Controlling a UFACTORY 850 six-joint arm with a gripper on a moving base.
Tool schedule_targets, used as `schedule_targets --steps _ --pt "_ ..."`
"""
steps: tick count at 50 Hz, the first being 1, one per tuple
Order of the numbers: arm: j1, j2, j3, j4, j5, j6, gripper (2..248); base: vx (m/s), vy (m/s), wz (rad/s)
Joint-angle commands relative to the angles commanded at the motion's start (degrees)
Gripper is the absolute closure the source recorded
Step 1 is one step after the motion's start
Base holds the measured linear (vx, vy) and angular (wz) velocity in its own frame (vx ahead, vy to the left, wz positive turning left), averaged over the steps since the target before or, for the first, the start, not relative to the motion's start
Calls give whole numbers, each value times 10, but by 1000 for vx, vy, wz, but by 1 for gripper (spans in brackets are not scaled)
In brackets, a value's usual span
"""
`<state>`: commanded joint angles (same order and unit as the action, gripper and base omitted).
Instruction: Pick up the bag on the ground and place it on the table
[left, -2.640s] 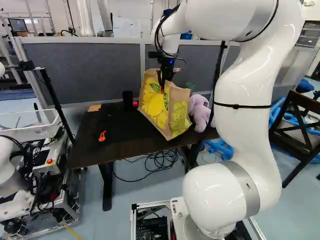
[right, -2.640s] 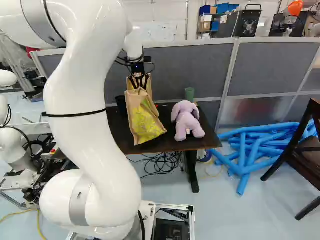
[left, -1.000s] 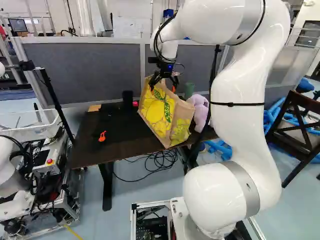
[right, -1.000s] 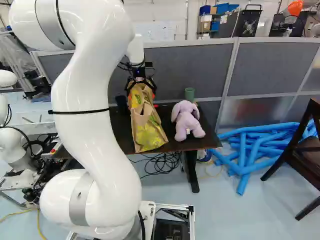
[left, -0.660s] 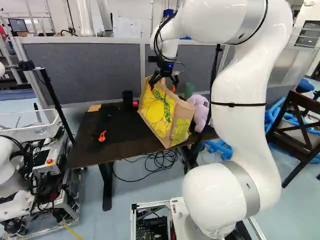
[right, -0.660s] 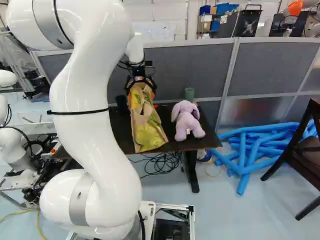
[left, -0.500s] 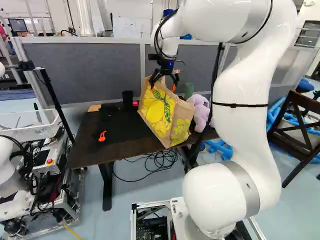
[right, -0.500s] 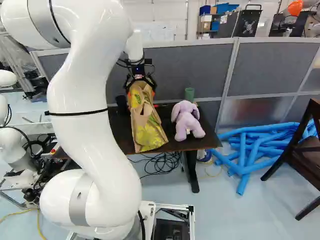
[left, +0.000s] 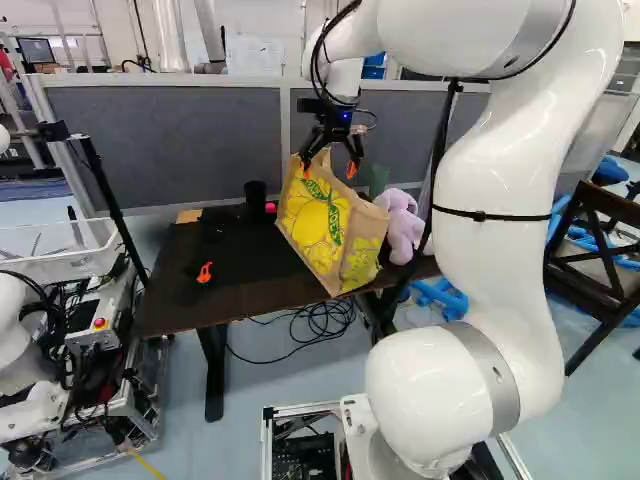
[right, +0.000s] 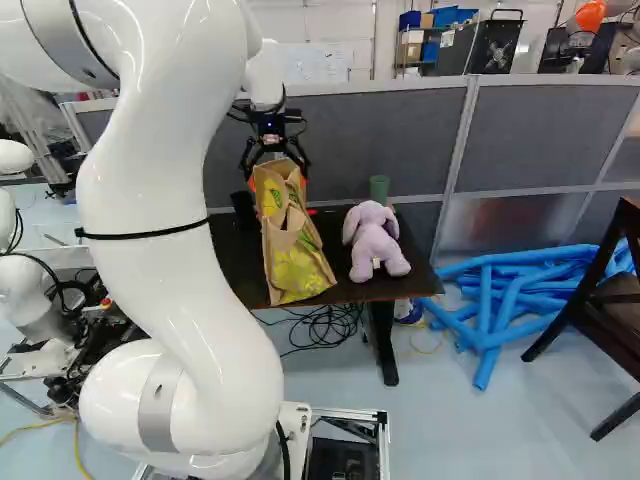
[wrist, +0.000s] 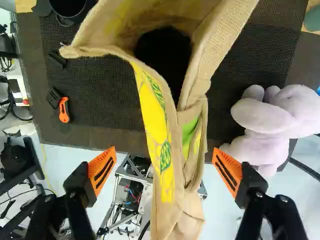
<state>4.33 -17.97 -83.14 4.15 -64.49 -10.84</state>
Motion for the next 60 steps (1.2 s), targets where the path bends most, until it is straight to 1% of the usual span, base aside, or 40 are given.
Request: schedule_targets --steps 9,19,52,60 --pt "0 14 -1 0 -35 0 3 0 0 0" --pt "0 29 -2 0 -53 0 3 0 0 0" --pt "0 32 -2 0 -57 0 3 0 0 0" --pt "0 32 -2 0 -57 0 3 -71 -3 -1"
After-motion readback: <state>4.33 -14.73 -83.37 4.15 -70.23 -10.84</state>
